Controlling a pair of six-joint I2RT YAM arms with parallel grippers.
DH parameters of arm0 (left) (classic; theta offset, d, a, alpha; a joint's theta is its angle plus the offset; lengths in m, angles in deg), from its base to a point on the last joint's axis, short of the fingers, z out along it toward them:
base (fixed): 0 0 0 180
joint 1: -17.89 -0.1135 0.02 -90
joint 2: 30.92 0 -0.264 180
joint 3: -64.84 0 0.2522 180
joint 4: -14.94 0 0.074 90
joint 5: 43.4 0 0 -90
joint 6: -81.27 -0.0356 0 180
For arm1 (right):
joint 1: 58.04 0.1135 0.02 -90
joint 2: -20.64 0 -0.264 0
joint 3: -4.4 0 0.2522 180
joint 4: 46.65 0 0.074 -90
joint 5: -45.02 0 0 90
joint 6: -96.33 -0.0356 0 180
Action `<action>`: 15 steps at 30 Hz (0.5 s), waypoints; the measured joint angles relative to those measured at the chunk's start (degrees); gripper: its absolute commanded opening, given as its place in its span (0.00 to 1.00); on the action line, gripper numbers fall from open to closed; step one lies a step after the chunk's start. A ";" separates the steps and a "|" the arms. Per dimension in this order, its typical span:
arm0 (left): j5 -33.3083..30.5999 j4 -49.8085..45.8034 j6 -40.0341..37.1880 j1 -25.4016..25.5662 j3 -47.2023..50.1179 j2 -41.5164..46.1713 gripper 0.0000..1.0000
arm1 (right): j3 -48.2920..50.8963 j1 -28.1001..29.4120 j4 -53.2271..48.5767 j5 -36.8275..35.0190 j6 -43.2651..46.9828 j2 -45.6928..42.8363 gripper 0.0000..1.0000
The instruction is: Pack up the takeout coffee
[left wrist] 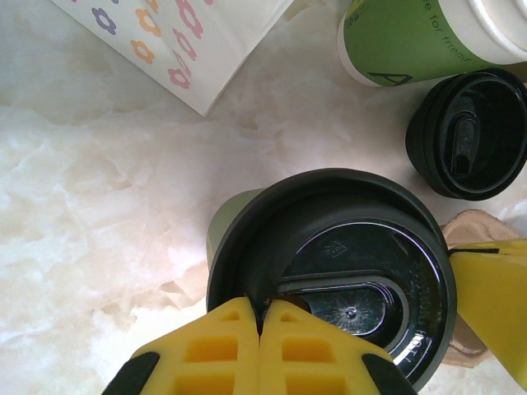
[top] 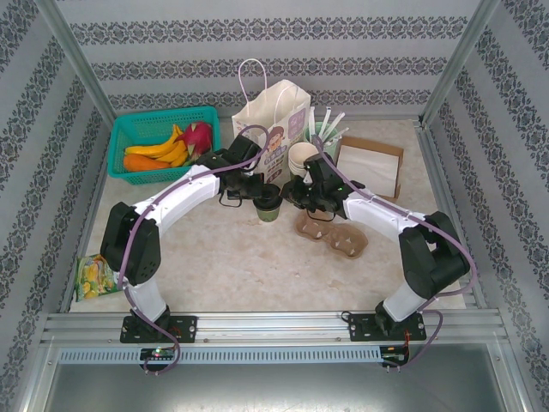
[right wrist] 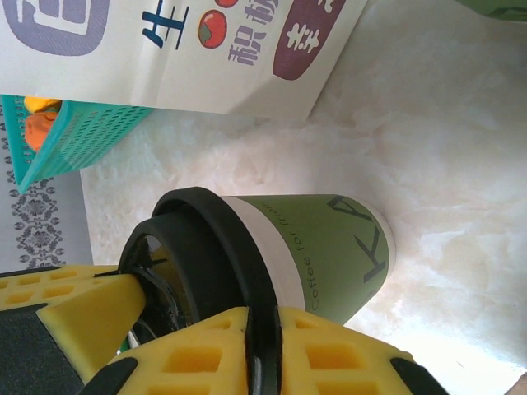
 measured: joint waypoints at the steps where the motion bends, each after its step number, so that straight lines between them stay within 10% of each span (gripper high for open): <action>1: 0.02 0.00 0.00 0.00 0.00 -0.02 0.00 | -0.13 0.20 -0.31 -0.48 0.24 0.00 0.17; 15: 1.88 3.58 0.04 -0.85 3.82 0.68 0.00 | -1.64 2.16 -3.96 -5.99 5.62 1.27 0.17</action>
